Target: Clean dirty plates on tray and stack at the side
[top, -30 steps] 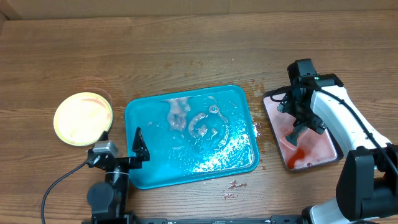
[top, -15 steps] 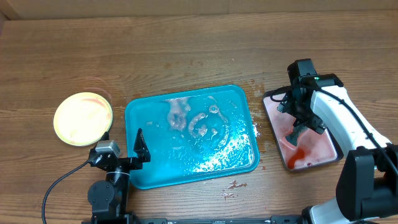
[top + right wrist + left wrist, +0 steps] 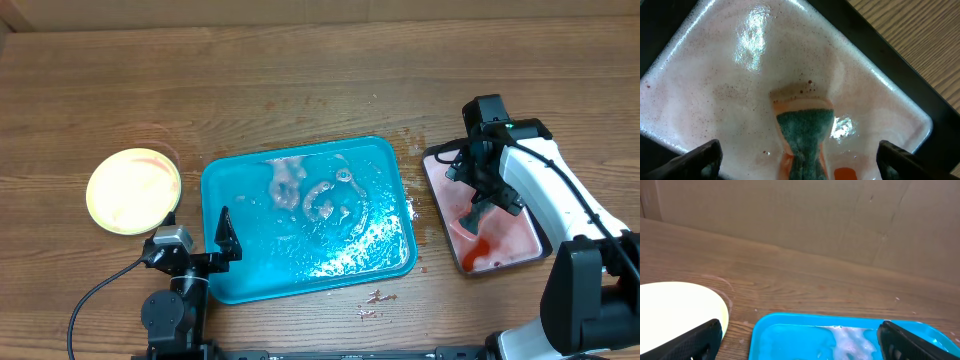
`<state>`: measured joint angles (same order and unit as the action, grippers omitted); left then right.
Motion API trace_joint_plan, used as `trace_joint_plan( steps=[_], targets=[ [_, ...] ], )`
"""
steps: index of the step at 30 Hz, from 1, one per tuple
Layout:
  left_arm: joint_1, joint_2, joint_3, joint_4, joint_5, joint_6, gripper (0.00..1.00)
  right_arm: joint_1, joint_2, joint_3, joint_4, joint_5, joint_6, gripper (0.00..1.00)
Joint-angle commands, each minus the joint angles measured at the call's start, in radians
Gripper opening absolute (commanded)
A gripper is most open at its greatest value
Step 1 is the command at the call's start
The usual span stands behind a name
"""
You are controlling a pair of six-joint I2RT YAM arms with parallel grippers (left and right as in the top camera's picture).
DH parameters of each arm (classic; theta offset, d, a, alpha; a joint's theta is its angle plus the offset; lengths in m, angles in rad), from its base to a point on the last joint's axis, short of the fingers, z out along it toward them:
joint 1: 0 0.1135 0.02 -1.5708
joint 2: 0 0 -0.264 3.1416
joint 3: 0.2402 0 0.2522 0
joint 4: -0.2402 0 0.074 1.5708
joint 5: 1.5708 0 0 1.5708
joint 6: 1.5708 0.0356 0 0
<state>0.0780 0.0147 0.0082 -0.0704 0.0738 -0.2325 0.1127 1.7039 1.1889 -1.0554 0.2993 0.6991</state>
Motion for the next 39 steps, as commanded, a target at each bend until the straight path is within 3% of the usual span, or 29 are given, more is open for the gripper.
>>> trace_joint_plan(
  steps=[1,23,39],
  targets=[
    [-0.006,-0.011,-0.003,-0.003,-0.003,0.023,1.00,-0.001,-0.004,0.002,0.004,0.014,0.002,1.00],
    [-0.006,-0.011,-0.003,-0.003,-0.003,0.023,1.00,0.000,-0.042,0.002,0.014,0.013,0.002,1.00],
    [-0.006,-0.011,-0.003,-0.003,-0.003,0.023,1.00,0.000,-0.641,0.002,0.327,-0.046,-0.015,1.00]
  ],
)
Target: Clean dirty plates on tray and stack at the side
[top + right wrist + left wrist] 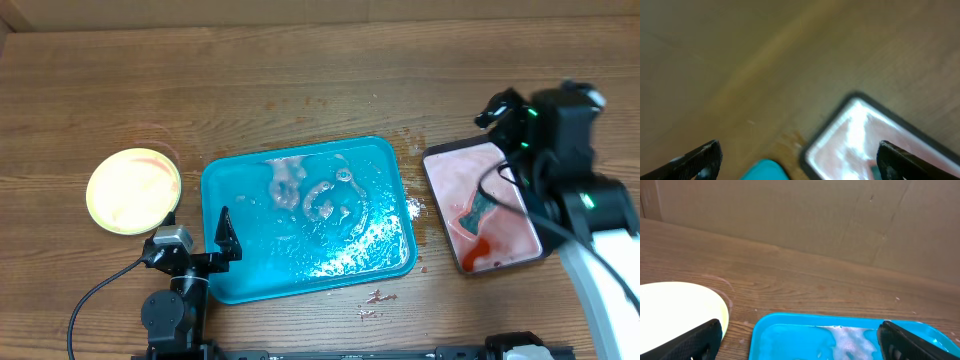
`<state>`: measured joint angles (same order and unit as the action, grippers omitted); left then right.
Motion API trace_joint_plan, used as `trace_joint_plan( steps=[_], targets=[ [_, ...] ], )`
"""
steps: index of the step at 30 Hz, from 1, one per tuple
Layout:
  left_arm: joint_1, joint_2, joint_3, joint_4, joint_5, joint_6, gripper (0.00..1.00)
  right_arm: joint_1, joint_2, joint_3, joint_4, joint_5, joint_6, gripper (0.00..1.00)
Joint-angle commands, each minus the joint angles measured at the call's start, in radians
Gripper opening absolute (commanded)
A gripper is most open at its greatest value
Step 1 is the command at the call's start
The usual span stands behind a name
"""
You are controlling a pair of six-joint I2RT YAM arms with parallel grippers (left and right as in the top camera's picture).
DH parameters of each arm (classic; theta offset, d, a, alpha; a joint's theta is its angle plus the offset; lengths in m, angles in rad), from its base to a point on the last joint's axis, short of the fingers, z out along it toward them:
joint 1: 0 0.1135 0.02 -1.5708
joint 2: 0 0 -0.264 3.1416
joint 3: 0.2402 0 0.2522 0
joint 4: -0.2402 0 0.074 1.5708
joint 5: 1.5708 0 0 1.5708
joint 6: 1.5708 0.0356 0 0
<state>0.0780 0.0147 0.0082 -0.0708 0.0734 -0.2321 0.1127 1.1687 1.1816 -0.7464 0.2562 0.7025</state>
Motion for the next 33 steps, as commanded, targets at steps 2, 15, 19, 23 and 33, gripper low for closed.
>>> trace_joint_plan(
  steps=[2,15,19,23,33],
  targets=[
    [-0.006,-0.011,-0.003,-0.003,-0.003,0.023,0.99,0.000,-0.186,0.009,0.024,-0.003,-0.056,1.00],
    [-0.006,-0.011,-0.003,-0.003,-0.003,0.023,1.00,0.000,-0.668,0.009,-0.038,-0.004,-0.135,1.00],
    [-0.006,-0.011,-0.003,-0.003,-0.003,0.023,1.00,0.000,-0.783,0.009,-0.059,-0.007,-0.135,1.00],
    [-0.006,-0.011,-0.003,-0.003,-0.003,0.023,1.00,0.000,-0.879,0.006,-0.090,-0.006,-0.135,1.00],
    [-0.006,-0.010,-0.003,-0.003,-0.003,0.023,1.00,-0.001,-1.113,-0.139,-0.077,-0.007,-0.130,1.00]
  ],
)
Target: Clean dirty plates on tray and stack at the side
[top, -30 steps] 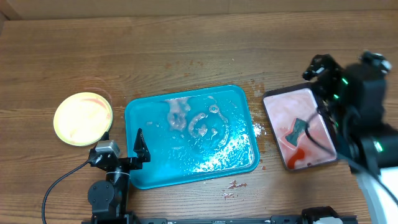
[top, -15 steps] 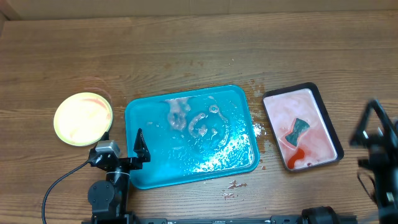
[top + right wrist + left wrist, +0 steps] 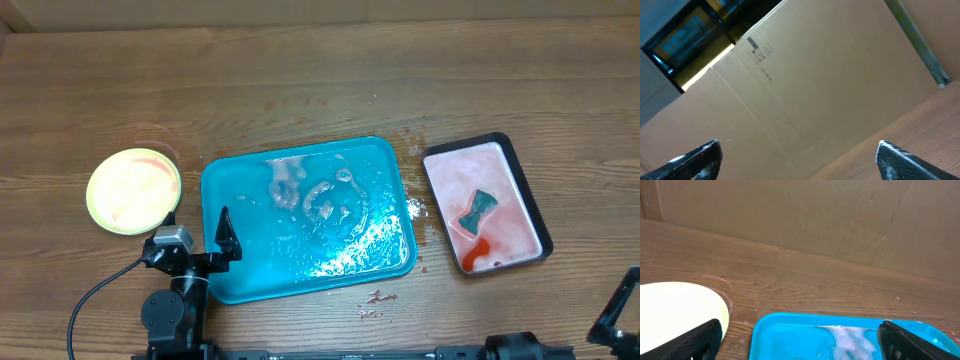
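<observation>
A yellow plate [image 3: 133, 190] lies on the wood left of the blue tray [image 3: 232, 285]; the left wrist view shows the plate [image 3: 675, 305] too. The tray holds only white foam [image 3: 320, 200] and water. My left gripper [image 3: 800, 342] rests open at the tray's near left corner, fingers [image 3: 697, 340] wide apart with nothing between them. My right gripper [image 3: 800, 160] is open and faces a cardboard wall; overhead, only a dark piece of that arm [image 3: 615, 315] shows at the lower right corner. A green and orange sponge [image 3: 477, 212] lies in the black-rimmed basin [image 3: 436, 155].
The basin of pinkish water sits right of the tray. Crumbs and droplets [image 3: 375, 300] are scattered on the wood by the tray's near right corner. A cardboard wall [image 3: 805, 215] runs along the table's far edge.
My right arm was high over the basin's far side; now only a bit of it shows at the lower right corner. Its camera now faces cardboard. Left arm, plate and sponge are unchanged.
First my right gripper stood open low over the sponge in the basin. Then it was raised above the basin's far edge, with the sponge left lying in the water. Now it is back at the front right corner. The left arm stayed still throughout.
</observation>
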`<state>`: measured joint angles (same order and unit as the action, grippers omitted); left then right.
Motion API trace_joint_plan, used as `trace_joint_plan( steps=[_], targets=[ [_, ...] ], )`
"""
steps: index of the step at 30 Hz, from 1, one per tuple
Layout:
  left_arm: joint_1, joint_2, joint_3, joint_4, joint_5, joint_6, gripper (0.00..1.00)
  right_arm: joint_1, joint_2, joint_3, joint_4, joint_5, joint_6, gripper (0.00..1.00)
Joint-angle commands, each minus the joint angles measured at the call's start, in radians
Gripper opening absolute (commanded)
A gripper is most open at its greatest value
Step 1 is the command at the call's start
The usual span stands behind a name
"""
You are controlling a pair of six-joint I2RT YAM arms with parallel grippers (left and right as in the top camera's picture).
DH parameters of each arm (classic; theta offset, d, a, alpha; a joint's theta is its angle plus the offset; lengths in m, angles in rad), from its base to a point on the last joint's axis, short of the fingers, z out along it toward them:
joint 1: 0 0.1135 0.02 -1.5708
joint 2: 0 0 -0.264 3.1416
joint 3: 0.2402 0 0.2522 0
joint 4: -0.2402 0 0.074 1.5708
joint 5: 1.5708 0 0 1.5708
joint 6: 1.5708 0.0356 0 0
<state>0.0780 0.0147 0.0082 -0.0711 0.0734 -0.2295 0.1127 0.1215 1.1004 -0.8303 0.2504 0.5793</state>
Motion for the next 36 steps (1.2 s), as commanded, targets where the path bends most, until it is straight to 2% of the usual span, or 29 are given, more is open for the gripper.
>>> trace_joint_plan(
  steps=[1,7,12,15,24,28,33,36],
  targets=[
    [-0.006,-0.010,-0.003,-0.002,-0.003,0.020,1.00,-0.001,-0.087,-0.080,0.015,-0.002,-0.007,1.00],
    [-0.006,-0.010,-0.003,-0.002,-0.003,0.020,1.00,-0.002,-0.117,-0.177,0.068,-0.001,-0.007,1.00],
    [-0.006,-0.010,-0.003,-0.002,-0.003,0.020,1.00,-0.002,-0.117,-0.301,0.183,-0.001,-0.007,1.00],
    [-0.006,-0.010,-0.003,-0.002,-0.003,0.020,1.00,-0.002,-0.117,-0.406,0.296,0.003,-0.007,1.00],
    [-0.006,-0.010,-0.003,-0.002,-0.003,0.020,1.00,-0.002,-0.117,-0.814,0.832,-0.037,-0.008,1.00],
    [-0.006,-0.010,-0.003,-0.002,-0.003,0.020,0.99,-0.002,-0.117,-0.937,1.008,-0.047,-0.008,1.00],
    [-0.006,-0.010,-0.003,-0.002,-0.003,0.020,1.00,-0.002,-0.117,-1.002,1.031,-0.065,-0.058,1.00],
    [-0.006,-0.010,-0.003,-0.002,-0.003,0.020,1.00,-0.002,-0.117,-1.016,1.028,-0.132,-0.200,1.00]
  ],
)
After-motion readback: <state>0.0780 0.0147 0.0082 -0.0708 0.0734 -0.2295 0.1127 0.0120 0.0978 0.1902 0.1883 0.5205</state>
